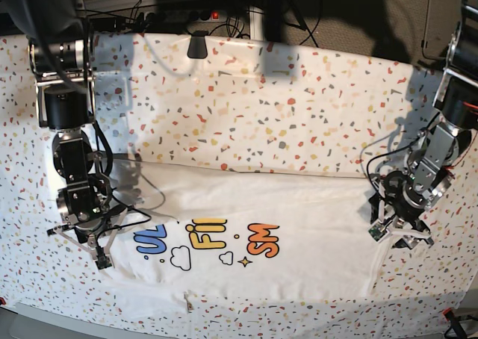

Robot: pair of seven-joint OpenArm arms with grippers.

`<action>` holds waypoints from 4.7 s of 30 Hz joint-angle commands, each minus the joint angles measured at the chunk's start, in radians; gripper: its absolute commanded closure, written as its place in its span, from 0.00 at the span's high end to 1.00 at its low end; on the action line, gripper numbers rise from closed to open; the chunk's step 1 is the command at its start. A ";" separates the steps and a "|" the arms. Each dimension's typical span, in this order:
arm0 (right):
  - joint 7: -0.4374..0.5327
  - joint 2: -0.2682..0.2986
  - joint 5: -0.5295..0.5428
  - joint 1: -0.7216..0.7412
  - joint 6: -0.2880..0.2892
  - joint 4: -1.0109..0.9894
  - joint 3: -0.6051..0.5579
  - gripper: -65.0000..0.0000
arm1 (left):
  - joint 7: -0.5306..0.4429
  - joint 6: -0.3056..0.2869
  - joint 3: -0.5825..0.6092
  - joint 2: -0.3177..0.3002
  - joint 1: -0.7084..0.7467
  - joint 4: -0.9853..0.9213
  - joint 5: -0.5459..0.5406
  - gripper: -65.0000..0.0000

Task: Fold the T-shirt properly
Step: 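Lower the folded edge onto the shirt and open both grippers, then grasp the folded collar edge with both grippers, then pull the folded edge back toward the arms' base, flattening the shirt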

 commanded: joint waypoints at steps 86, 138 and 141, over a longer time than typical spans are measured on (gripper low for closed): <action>-0.279 0.388 0.221 -0.014 0.361 0.378 -0.767 0.53 | 0.217 -0.340 -0.006 -0.108 0.196 0.386 0.148 0.35; -0.328 0.337 0.253 -0.015 0.280 0.383 -0.767 0.00 | 0.329 -0.398 -0.006 -0.120 0.169 0.386 0.045 0.00; -0.324 0.341 0.250 -0.034 0.280 0.414 -0.767 0.00 | 0.328 -0.398 -0.006 -0.119 0.170 0.392 0.045 0.00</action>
